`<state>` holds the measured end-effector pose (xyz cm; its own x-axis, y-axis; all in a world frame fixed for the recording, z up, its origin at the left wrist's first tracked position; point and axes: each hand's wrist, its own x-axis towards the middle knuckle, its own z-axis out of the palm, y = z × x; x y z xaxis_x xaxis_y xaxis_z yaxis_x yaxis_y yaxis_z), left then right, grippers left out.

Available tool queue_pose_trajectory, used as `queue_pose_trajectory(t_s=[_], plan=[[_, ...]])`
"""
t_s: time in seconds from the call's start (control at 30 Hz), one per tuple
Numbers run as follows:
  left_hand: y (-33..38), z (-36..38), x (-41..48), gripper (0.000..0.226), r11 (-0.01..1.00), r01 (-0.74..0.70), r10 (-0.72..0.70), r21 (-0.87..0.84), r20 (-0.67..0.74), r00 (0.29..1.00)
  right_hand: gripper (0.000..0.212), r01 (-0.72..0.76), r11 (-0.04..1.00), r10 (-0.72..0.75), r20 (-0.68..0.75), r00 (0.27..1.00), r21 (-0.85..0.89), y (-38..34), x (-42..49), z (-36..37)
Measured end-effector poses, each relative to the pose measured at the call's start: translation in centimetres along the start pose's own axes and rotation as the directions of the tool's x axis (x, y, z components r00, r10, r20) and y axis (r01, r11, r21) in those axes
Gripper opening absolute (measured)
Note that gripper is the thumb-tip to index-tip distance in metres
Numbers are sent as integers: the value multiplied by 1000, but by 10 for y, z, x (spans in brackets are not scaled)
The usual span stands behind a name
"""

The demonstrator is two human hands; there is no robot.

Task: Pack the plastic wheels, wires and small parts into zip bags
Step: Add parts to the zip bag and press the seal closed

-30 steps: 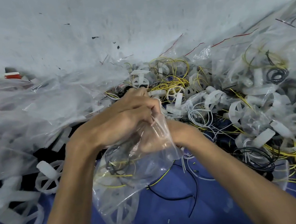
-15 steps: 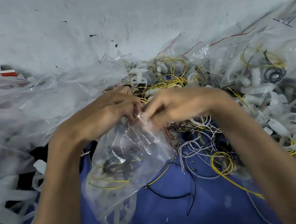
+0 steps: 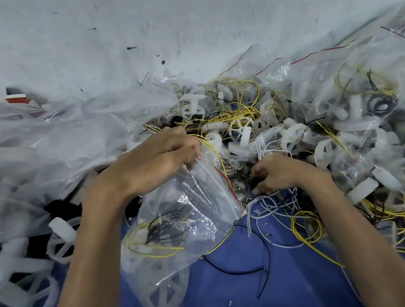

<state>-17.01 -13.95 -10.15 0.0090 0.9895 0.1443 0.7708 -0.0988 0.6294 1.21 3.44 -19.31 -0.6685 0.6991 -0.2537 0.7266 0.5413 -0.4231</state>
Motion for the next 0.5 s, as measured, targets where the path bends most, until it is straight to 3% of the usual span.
queue_pose_trajectory(t_s=[0.1,0.23,0.4,0.43,0.5], plan=[[0,-1,0,15,999,-28,27,-45,-23,999,22,63,988,-55,-62,997,138,-1,-6,-13],[-6,-2,0,24,999,-49,49,-6,-75,996,16,194,918,-140,-174,975,347,-8,-26,-36],[-8,-1,1,27,989,-129,139,65,-173,975,16,421,654,-379,-209,901,628,-34,-57,-49],[-7,-2,1,29,987,-139,152,80,-191,970,18,434,647,-422,-180,888,626,-42,-60,-49],[-6,-2,0,32,985,-146,163,92,-222,961,25,451,737,-478,-85,874,503,-54,-62,-45]])
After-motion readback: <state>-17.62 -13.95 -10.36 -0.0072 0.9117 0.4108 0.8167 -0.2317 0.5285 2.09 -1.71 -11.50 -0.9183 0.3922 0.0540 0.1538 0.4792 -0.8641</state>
